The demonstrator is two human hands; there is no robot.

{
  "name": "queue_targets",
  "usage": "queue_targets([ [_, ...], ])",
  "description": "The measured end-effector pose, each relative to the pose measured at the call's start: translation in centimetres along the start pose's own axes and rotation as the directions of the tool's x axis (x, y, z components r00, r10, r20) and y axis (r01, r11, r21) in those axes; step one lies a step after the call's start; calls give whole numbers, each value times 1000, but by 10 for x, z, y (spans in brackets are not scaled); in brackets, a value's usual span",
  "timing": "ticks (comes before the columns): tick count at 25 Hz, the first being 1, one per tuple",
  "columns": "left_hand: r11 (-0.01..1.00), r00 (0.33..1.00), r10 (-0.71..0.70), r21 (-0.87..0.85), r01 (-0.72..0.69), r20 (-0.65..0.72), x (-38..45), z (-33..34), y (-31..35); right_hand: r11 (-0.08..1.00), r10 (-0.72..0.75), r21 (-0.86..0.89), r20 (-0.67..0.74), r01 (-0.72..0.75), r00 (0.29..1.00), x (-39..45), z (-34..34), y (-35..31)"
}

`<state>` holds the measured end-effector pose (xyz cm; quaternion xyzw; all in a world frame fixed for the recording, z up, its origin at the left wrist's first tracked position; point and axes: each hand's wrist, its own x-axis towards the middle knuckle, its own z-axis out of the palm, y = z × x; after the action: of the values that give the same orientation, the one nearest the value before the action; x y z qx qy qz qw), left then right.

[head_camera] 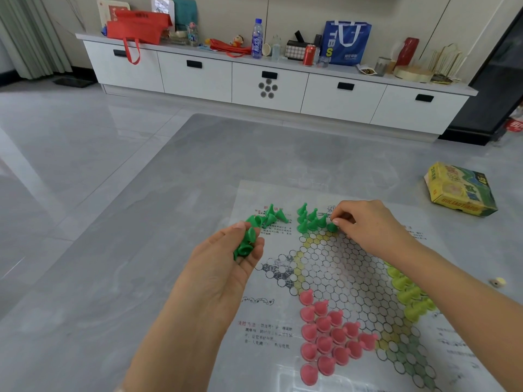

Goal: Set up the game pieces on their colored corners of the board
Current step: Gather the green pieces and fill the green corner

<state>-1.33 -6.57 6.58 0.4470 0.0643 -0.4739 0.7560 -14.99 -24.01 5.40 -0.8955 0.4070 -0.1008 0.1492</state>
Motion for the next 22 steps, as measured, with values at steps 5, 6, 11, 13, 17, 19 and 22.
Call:
queue_targets([
  [5,1000,1000,21,11,-21,11,0,0,0,1000,-2,2,12,2,1000,-1,-1,0],
  [6,1000,999,29,12,-29,15,1,-1,0,1000,-4,-8,19,4,1000,0,-1,1],
  [11,999,998,36,24,-37,45,0,-1,0,1000,2,-2,58,-2,998,-2,-4,0],
  [13,1000,999,19,-13,-19,44,-1,-1,0,998,-7,-62,36,9,999,-6,-7,-2],
  [17,1000,997,4,22,-6,83,-2,0,-2,981,-192,-16,-120,191,974,-18,-10,-30],
  [19,996,993,16,87,-26,113,-2,0,-3,931,-342,81,-138,355,929,-24,-8,-53],
  [22,981,987,51,176,-77,150,-3,-1,-4,827,-513,173,-161,535,843,-32,-9,-80],
])
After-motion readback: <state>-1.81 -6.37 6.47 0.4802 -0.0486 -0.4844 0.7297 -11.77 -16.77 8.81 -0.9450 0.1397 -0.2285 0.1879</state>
